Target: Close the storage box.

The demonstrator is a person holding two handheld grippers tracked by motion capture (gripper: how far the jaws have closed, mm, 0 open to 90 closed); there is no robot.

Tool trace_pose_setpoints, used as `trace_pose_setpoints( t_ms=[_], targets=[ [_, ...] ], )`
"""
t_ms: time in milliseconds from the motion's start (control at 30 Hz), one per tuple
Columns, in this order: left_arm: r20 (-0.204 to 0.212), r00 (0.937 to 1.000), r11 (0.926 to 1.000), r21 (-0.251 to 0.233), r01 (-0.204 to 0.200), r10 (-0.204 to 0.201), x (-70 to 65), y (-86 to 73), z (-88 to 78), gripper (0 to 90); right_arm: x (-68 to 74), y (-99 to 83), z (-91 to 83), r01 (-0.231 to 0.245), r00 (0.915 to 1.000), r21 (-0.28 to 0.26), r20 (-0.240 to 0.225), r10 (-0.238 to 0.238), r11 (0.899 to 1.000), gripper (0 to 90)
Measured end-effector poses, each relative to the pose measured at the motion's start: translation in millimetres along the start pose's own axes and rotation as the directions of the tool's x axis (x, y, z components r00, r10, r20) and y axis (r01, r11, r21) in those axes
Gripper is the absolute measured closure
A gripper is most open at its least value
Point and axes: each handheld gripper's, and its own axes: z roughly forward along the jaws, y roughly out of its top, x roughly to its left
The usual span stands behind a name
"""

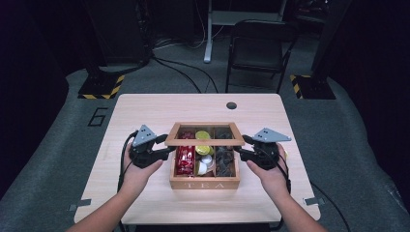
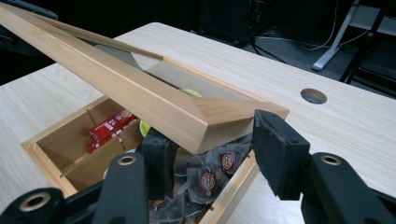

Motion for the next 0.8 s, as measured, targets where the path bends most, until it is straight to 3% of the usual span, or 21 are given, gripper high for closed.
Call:
trace_pose_setpoints(
  t_ms=[433, 800],
  targets=[
    [0.028, 0.9991, 0.9995, 0.001, 0.033, -0.033, -5.4, -17.6, -3.1, 48.9, 6.1, -16.1, -3.4, 0.017, 0.9999, 0.011, -0.005, -0.017, 1.000, 50.0],
    [0.039, 0.9989, 0.9996, 0.012, 0.024, -0.025, -11.2, -36.7, -2.4, 48.9, 11.5, -34.4, -6.5, 0.012, 0.9996, 0.023, -0.025, -0.011, 1.000, 49.7]
  ],
)
